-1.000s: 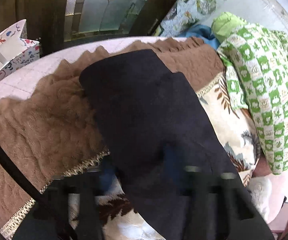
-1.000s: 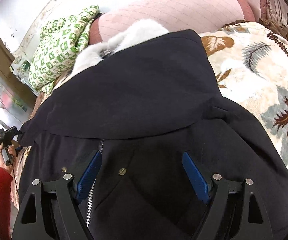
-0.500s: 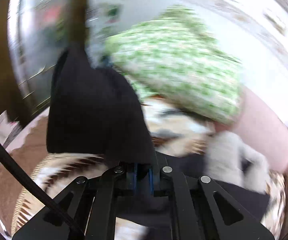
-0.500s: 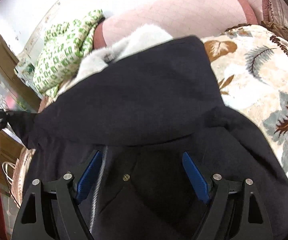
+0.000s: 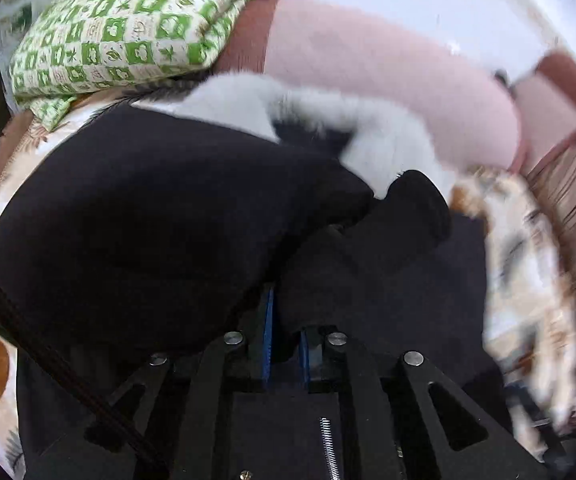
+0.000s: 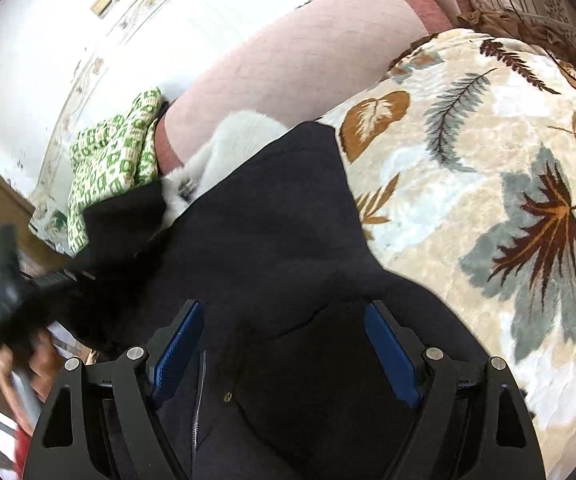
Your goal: Fold large clothes
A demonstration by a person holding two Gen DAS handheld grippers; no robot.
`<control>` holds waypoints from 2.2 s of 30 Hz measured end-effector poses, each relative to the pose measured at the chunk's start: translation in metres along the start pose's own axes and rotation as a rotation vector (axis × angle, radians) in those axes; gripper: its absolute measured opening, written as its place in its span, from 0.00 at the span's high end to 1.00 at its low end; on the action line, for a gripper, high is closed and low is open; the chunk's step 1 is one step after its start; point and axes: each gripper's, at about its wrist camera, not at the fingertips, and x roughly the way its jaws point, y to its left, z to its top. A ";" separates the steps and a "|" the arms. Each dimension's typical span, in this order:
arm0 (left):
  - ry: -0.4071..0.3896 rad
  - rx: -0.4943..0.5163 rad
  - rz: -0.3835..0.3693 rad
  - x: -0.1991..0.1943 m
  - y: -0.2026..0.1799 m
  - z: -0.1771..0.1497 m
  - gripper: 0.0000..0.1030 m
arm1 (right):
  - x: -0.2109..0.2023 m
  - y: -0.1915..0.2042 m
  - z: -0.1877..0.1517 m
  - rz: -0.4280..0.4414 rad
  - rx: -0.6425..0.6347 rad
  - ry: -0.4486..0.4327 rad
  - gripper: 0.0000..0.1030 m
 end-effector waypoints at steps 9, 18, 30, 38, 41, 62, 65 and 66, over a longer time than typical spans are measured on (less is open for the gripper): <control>-0.067 0.110 -0.139 -0.042 -0.014 -0.027 0.33 | 0.008 0.000 0.003 0.016 -0.006 0.028 0.16; -0.235 0.028 -0.109 -0.122 0.032 -0.068 0.24 | 0.011 0.011 -0.014 0.029 -0.058 0.040 0.13; -0.310 -0.210 0.260 -0.111 0.184 -0.074 0.24 | 0.103 0.084 0.018 -0.094 -0.167 0.146 0.09; -0.249 -0.421 0.250 -0.104 0.252 -0.073 0.24 | 0.129 0.133 0.014 -0.097 -0.279 0.234 0.93; -0.229 -0.434 0.242 -0.102 0.253 -0.076 0.24 | 0.100 0.140 0.027 -0.066 -0.299 0.200 0.93; -0.214 -0.396 0.277 -0.103 0.248 -0.079 0.24 | 0.109 0.057 0.043 -0.470 -0.185 0.215 0.94; -0.225 -0.410 0.269 -0.110 0.252 -0.081 0.24 | 0.105 0.054 0.041 -0.506 -0.172 0.222 0.94; -0.229 -0.413 0.267 -0.112 0.254 -0.082 0.24 | 0.104 0.054 0.040 -0.519 -0.168 0.223 0.94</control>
